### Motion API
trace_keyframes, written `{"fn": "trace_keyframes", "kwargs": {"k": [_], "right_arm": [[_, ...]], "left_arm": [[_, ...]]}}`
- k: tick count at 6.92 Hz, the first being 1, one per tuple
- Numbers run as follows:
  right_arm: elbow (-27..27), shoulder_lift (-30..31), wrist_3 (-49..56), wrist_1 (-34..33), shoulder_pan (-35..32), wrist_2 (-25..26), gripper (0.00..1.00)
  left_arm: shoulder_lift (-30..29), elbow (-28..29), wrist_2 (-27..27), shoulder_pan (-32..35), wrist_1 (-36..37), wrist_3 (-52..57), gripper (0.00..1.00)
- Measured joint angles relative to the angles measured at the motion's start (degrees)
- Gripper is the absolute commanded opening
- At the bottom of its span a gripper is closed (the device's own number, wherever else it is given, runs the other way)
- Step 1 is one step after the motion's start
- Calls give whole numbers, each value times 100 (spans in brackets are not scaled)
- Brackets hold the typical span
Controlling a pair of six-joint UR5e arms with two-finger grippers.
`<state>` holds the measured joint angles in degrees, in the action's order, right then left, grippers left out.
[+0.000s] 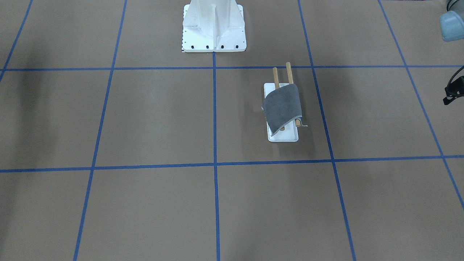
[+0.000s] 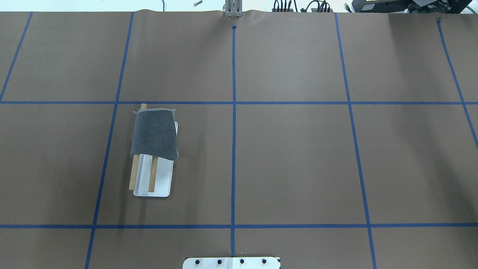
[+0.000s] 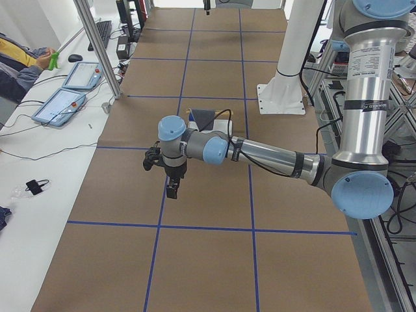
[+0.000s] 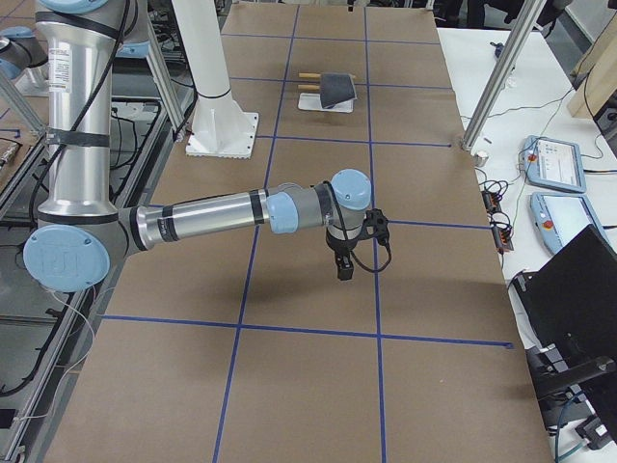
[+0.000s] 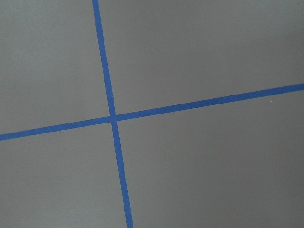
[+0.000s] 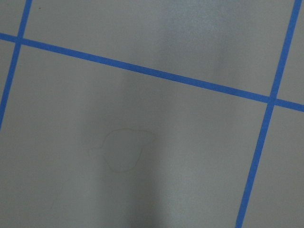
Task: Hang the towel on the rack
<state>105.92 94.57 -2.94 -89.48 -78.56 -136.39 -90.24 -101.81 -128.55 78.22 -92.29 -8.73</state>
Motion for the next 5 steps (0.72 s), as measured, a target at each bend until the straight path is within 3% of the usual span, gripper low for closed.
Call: {"fn": "trace_keyframes", "kwargs": {"k": [5], "right_arm": [[-26,69,-5,-33,-201,-19,100]], "left_arm": [[74,378,-964,273,-30,-264,98]]}}
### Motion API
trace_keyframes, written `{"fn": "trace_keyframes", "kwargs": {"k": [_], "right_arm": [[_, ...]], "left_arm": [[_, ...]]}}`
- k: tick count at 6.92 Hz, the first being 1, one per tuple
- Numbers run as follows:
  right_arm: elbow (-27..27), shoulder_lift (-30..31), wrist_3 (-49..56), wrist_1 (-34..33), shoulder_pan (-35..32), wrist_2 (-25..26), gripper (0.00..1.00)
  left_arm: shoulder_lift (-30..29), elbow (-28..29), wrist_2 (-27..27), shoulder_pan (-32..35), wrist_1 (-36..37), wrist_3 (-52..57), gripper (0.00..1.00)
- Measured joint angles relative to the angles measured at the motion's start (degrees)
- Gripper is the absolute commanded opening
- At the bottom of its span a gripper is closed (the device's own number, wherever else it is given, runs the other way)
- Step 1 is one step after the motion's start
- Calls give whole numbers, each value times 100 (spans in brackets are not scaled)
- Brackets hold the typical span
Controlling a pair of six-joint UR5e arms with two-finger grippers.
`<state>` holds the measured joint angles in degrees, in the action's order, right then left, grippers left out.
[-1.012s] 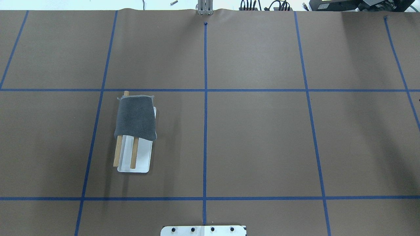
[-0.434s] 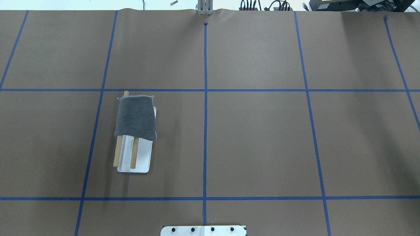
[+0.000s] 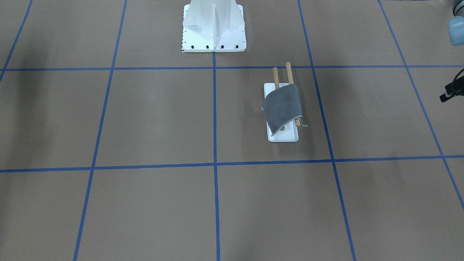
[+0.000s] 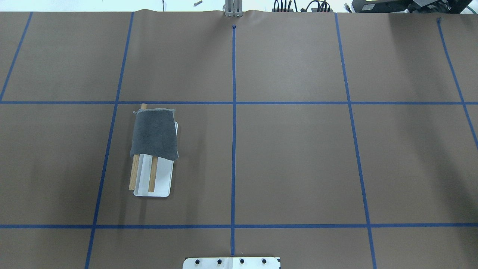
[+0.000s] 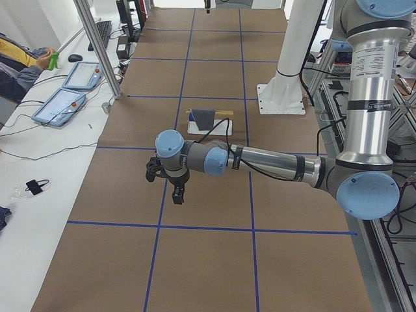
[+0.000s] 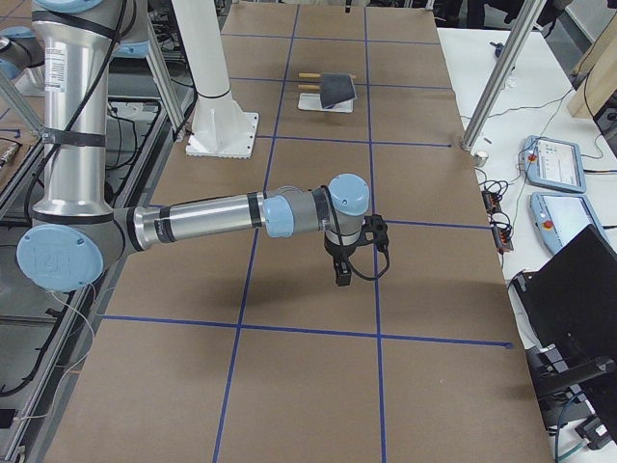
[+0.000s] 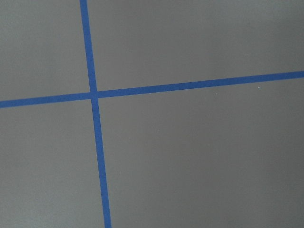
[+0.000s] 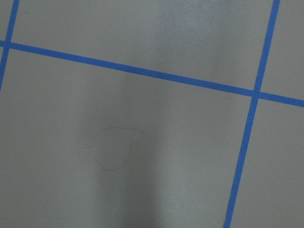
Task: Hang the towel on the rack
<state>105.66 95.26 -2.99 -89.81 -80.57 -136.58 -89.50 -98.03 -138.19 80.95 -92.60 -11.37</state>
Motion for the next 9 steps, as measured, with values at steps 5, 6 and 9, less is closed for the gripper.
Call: {"fn": "trace_keyframes", "kwargs": {"k": [5,6,9], "right_arm": [[-19,-69,47,-40,-52,70,100],[-22,-68,62,-43,-11,154,100],[-52,-26,70,-45,18,242,100]], "left_arm": [[-77,-44,675,176,16,-63,98],[-91,-38,806,172,13,-55,98],[-60,-88,843,168,13,-60,98]]}}
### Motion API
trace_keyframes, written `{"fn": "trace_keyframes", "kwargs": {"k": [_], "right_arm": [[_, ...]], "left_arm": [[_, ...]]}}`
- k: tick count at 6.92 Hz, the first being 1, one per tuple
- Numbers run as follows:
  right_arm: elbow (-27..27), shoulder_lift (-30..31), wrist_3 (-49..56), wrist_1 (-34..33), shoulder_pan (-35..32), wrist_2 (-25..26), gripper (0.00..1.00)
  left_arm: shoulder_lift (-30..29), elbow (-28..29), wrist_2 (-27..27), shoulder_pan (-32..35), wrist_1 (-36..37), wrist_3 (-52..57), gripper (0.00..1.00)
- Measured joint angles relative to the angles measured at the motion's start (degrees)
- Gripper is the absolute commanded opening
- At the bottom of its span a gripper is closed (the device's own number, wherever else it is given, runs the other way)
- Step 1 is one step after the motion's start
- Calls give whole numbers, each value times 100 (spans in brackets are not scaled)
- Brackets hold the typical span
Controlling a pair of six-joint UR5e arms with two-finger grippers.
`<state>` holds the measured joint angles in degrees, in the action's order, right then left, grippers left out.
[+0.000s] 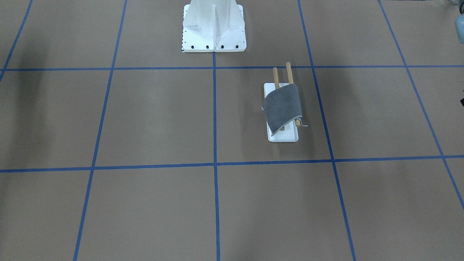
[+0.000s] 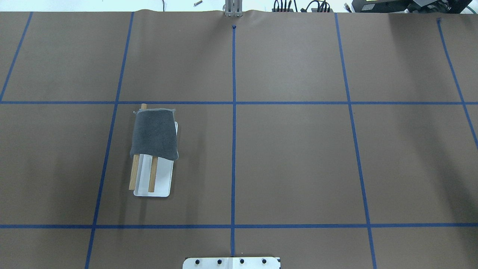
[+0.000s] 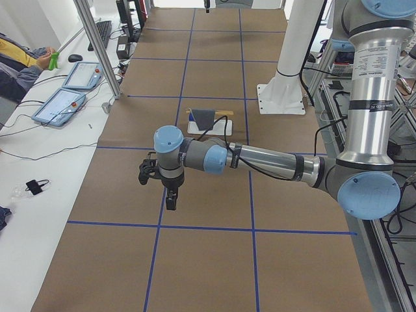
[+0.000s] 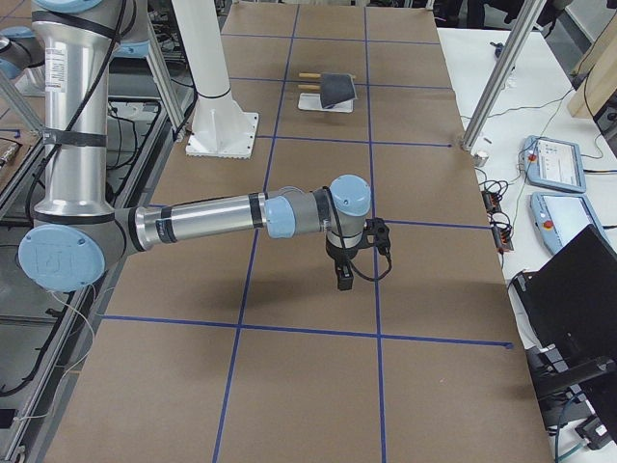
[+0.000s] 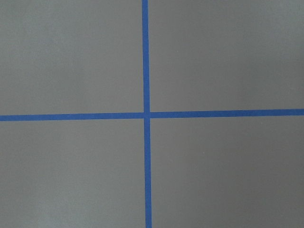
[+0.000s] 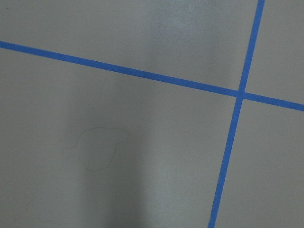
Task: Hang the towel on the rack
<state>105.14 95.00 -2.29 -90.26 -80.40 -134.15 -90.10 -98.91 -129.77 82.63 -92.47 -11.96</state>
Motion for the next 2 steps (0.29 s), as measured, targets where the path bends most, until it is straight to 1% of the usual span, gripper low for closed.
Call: {"fn": "trace_keyframes", "kwargs": {"k": [2], "right_arm": [[7,54,-7,0,-14,-4,100]], "left_arm": [[54,-50,-166,6,1,0,98]]}}
